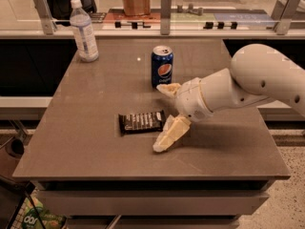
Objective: Move rxbar chocolate near blue plastic bottle
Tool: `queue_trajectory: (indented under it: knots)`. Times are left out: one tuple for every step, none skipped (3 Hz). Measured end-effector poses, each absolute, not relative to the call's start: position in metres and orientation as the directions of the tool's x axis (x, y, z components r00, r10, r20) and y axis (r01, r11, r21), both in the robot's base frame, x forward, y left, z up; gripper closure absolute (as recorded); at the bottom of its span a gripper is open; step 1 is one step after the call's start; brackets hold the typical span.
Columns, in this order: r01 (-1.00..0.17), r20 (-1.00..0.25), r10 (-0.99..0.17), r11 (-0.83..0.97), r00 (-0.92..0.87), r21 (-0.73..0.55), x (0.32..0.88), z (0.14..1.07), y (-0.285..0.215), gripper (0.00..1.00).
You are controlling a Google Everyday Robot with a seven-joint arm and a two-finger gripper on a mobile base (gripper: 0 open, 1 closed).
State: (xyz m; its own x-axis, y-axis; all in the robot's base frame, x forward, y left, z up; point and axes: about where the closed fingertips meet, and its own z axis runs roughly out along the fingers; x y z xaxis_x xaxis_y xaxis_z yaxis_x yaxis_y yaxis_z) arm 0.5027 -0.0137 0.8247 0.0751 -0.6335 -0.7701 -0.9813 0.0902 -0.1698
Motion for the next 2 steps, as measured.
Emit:
queue_trajectory:
  knots:
    - [-0.984, -0.772, -0.630, 0.071, 0.081, -0.162, 0.4920, 0.8176, -0.0088, 0.00]
    - [-0.984, -0.771, -0.631, 0.068, 0.084, -0.163, 0.4918, 0.8182, -0.0073, 0.19]
